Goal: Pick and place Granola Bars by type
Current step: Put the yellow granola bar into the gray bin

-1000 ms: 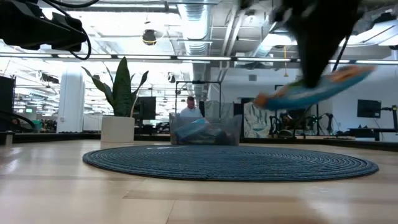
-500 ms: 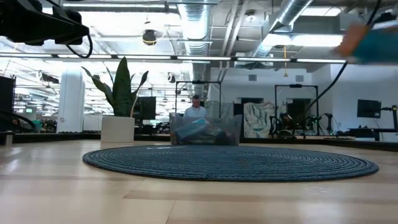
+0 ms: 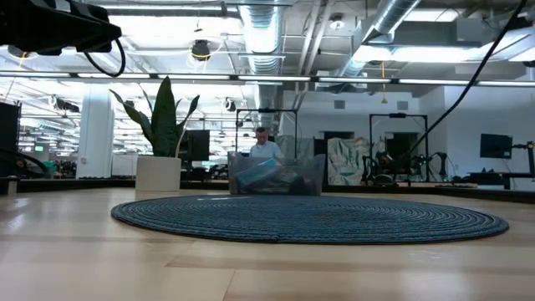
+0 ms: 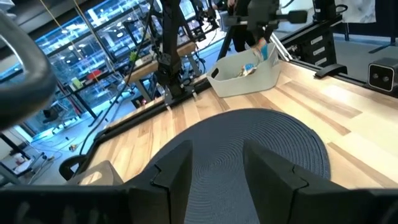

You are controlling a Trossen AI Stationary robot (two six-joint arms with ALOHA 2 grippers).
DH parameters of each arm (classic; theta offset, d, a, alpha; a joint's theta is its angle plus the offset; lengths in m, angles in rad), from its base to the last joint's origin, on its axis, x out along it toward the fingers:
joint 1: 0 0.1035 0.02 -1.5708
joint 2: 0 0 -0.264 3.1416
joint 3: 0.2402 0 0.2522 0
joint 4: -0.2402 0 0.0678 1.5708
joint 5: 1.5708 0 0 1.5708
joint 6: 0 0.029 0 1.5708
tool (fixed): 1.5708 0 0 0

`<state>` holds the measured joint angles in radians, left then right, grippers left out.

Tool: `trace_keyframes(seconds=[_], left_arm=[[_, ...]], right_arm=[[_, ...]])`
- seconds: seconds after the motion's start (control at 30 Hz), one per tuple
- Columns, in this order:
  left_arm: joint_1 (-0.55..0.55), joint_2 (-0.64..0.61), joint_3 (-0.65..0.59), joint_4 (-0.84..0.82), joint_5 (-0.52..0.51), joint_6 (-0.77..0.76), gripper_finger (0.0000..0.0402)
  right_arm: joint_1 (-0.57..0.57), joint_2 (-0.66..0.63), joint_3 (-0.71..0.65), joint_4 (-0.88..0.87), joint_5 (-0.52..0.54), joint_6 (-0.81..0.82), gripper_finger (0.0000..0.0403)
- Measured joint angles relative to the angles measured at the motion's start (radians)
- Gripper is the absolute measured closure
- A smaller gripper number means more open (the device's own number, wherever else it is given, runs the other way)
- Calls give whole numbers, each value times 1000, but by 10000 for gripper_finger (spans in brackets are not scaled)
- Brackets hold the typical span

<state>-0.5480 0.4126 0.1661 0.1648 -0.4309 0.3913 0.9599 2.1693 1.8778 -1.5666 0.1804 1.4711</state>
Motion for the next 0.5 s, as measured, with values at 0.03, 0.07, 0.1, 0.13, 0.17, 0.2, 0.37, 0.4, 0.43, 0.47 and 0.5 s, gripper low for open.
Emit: trace_keyframes(seconds=[0.03,0.07,0.1,0.13,0.17,0.2,0.37,0.4,0.43,0.47,0.5], left_arm=[[0,0,0,4,1,3,265],[0,0,0,10,1,5,265],[0,0,0,12,1,6,265],[0,0,0,11,1,6,265],[0,0,0,11,1,6,265],[0,0,0,10,1,6,265],[0,0,0,10,1,5,265],[0,0,0,10,1,3,265],[0,0,0,10,1,0,265],[0,0,0,10,1,-4,265],[0,0,0,10,1,-7,265]], right_arm=[[8,-7,-16,-4,-5,25,403],[11,-16,-29,-4,-9,50,403],[16,-26,-43,-4,-11,72,403],[21,-36,-59,-4,-18,92,403],[26,-46,-72,-5,-27,111,403],[28,-52,-81,-6,-29,129,403],[34,-76,-101,-5,-51,163,403],[34,-77,-104,-4,-62,164,403],[33,-77,-106,-4,-79,164,403],[33,-77,-110,-4,-95,169,403],[33,-78,-115,-4,-113,177,403]])
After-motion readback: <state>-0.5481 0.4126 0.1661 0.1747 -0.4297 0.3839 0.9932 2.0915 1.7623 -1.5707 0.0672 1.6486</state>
